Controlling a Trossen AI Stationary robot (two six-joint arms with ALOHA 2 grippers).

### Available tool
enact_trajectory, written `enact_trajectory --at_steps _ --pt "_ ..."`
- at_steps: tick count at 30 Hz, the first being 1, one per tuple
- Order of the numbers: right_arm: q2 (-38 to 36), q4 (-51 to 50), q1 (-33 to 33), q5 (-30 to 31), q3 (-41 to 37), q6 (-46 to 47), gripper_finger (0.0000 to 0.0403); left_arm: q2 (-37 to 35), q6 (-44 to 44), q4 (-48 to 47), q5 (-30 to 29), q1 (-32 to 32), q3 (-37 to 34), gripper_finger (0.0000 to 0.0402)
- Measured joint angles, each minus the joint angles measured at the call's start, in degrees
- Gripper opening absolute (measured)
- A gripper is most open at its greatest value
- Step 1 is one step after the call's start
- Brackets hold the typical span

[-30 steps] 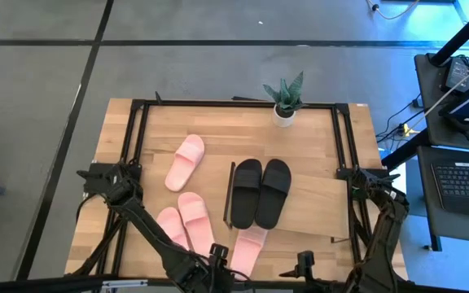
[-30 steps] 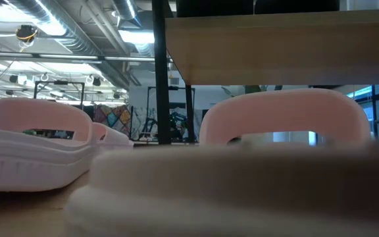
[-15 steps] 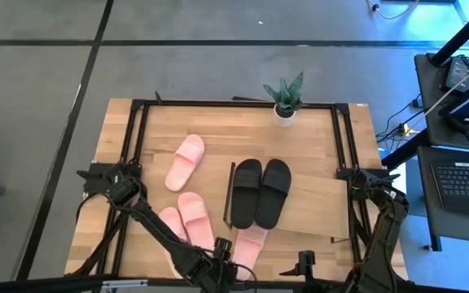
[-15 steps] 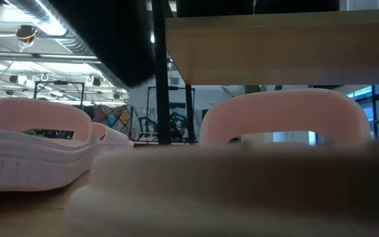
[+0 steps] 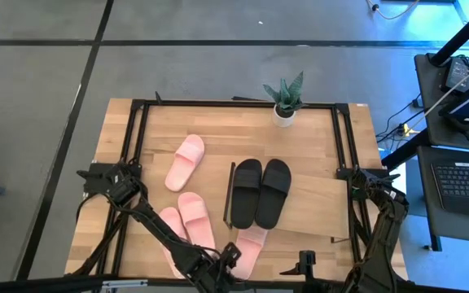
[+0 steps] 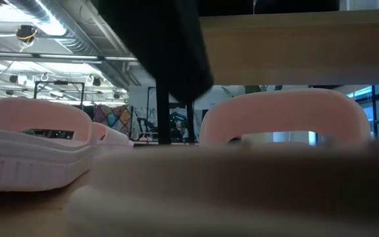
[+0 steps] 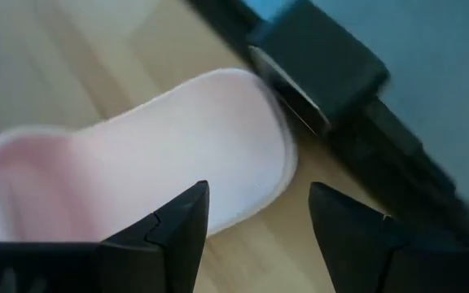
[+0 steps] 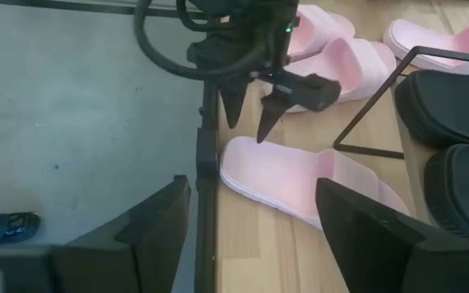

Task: Pick and place slides into the shelf
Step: Put the top left pink slipper under the shelf

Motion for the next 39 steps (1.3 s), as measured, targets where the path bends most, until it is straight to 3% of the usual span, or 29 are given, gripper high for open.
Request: enact_trajectory --at_steps 9,16,19,22,39 --pt "0.00 -0.44 0.00 0.02 -0.02 1.83 0.0265 0.00 15.87 6.82 0.77 0.57 -2.20 0.0204" --pt "0.00 -0.48 0.00 0.02 -0.04 4.26 0.0265 0.00 20.00 6.77 1.18 1.95 -2.18 0.0204" --pt "0.00 -0.46 0.00 0.02 -0.04 4.77 0.0265 0.00 21.25 6.77 5.51 2.76 -2.18 0.0204" --pt "0.00 -0.46 0.00 0.02 -0.04 5.88 0.0265 0.55 21.46 7.33 9.33 3.55 -2.18 0.0204" --pt "0.01 -0.55 0.00 -0.30 -0.09 7.45 0.0265 2.78 14.95 10.08 10.48 4.87 -2.10 0.0204"
